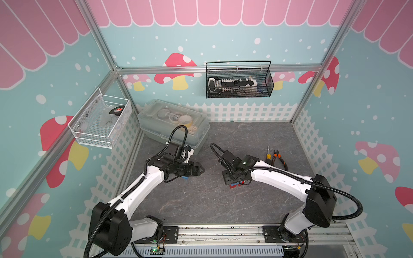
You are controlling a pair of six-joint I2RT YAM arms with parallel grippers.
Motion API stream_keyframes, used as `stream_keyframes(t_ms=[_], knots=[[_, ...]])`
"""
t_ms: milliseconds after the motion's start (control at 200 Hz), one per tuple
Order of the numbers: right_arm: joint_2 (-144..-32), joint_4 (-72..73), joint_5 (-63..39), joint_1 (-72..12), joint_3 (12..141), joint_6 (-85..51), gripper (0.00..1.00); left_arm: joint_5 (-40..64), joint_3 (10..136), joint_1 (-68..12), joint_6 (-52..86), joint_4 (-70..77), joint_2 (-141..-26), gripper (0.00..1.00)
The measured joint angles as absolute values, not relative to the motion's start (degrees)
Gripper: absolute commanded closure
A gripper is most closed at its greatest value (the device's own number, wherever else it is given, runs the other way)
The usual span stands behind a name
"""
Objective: Assemble a giraffe with lego
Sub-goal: Assemble the lego brick with the lego brick.
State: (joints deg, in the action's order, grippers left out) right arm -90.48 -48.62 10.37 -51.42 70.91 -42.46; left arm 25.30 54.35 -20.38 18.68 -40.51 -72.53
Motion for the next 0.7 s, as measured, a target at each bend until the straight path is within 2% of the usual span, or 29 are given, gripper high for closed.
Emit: stream_keyframes(t_ms=[250, 460, 700], knots=[[-90.5, -48.9, 10.2, -51.3, 71.1, -42.0, 0.37, 25.3, 54.3, -20.4, 18.7, -40.5, -72.5, 0.03], [-90.6, -50.3, 9.5, -51.0, 72.2, -40.9, 0.25, 25.1, 54.3, -20.4, 18.7, -40.5, -72.2, 0.03], [-91.3, -51.3, 9.2, -51.0, 77.6, -38.9, 0.2, 25.1, 54.3, -18.7, 18.7, -40.5, -71.7, 0.03]])
